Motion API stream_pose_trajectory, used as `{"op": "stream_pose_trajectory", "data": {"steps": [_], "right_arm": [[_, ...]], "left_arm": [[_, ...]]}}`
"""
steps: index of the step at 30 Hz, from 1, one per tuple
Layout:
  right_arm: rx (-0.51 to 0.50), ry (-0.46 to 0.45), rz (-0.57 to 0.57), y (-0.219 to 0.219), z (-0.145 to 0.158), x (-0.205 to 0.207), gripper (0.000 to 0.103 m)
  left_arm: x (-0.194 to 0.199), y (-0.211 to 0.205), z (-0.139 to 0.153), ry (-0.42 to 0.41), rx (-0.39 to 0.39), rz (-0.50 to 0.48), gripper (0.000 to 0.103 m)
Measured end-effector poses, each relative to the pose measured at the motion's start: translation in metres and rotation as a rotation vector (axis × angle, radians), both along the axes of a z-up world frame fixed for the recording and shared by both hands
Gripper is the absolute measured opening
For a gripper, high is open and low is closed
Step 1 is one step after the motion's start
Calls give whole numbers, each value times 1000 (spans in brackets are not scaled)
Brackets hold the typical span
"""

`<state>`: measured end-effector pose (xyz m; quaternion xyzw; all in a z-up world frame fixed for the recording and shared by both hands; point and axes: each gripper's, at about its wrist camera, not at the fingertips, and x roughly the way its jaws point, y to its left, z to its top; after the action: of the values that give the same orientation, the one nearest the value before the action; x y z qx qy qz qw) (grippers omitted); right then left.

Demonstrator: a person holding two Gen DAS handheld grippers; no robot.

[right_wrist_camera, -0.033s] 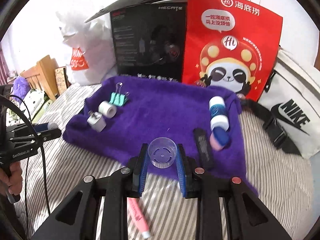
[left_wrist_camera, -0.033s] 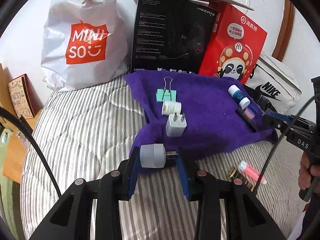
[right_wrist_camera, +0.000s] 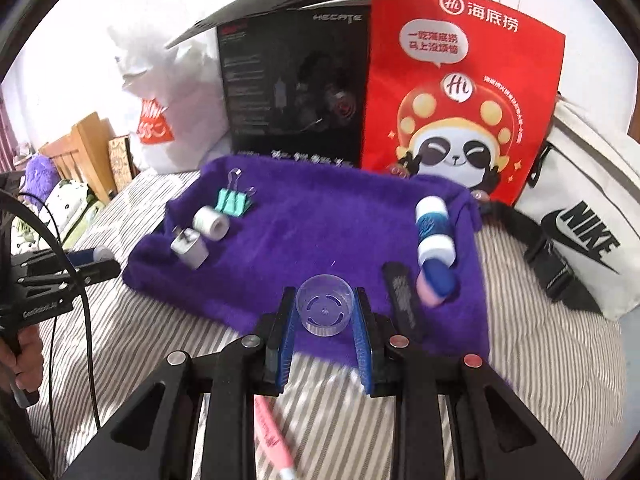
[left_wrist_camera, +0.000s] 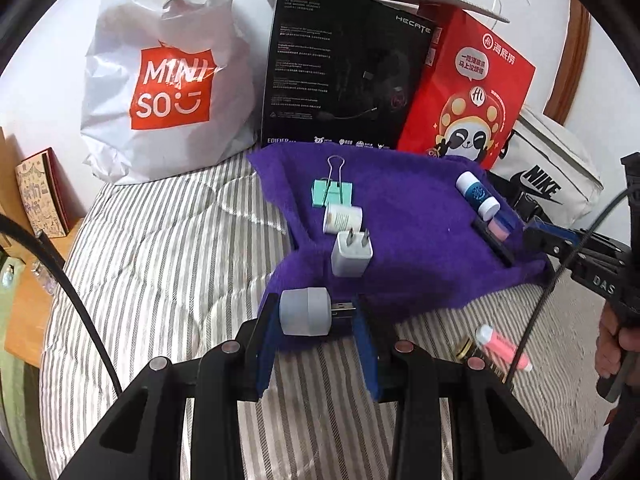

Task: Organize rigid objects
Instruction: 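Lift the clear cup with the right tool while the left tool carries the white cylinder, then lower the clear cup onto the towel and open the right tool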

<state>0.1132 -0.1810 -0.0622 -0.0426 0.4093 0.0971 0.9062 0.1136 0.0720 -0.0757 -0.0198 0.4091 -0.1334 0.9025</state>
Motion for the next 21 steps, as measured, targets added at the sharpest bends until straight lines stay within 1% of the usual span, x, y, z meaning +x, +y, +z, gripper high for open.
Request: {"op": "stream_pose_trajectory", "data": {"steps": [6,10,13,17,19,21], "right_arm": [[4,-8,-17,-12,-3,32,27],[-4,-3,-24,-18,-11,59,27],[-3,5,-31,-21,-20,78,27],[-14,54,-66,-28,-35,110,27],[-8,75,-67,-29,-39,120,27],[-23,92,-68,-29,-43,132,27]], "left_arm": [[13,-7,3,4,5,-7,34],[19,-9,1,8,9,0,34],[25,-8,-1,20,-3,7,34],[30,-10,-4,27,-7,6,34],[31,-11,-4,28,-9,1,34],[32,-12,-6,30,-11,-6,34]]}}
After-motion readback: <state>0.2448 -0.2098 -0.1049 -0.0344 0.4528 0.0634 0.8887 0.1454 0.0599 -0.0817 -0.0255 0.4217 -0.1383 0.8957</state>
